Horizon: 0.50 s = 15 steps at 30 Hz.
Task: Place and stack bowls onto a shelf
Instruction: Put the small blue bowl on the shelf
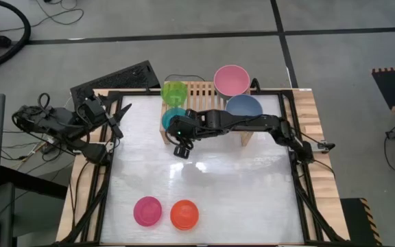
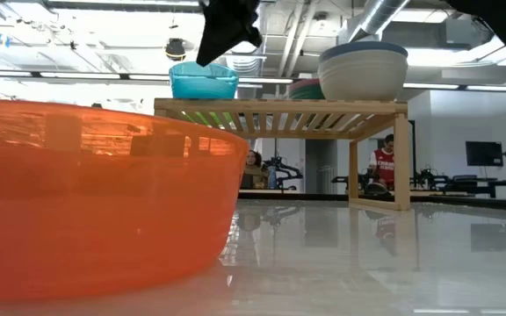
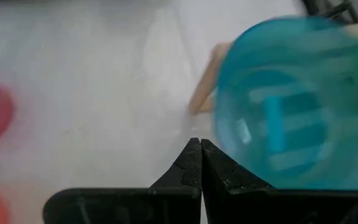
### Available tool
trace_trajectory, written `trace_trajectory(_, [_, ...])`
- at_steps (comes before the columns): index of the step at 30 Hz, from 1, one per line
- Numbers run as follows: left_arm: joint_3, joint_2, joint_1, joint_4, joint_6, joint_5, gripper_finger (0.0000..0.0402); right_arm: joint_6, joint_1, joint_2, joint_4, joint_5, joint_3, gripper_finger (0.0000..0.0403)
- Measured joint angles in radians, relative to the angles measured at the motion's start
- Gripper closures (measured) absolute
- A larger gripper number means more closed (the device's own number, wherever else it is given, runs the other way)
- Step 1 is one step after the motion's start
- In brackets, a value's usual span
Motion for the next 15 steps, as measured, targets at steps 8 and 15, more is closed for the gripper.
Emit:
trace_trajectory(8, [0.0, 0.0, 0.0, -0.006, 0.0, -0.025, 0.0227, -0.055, -0.037, 0.011, 0.022, -0.008, 0.001, 0.0385])
trace_trajectory(15, [0.0, 0.0, 0.0, -0.006, 0.003, -0.034, 0.0227, -0.057, -0.081, 0.009, 0.017, -0.006, 0.001, 0.0385])
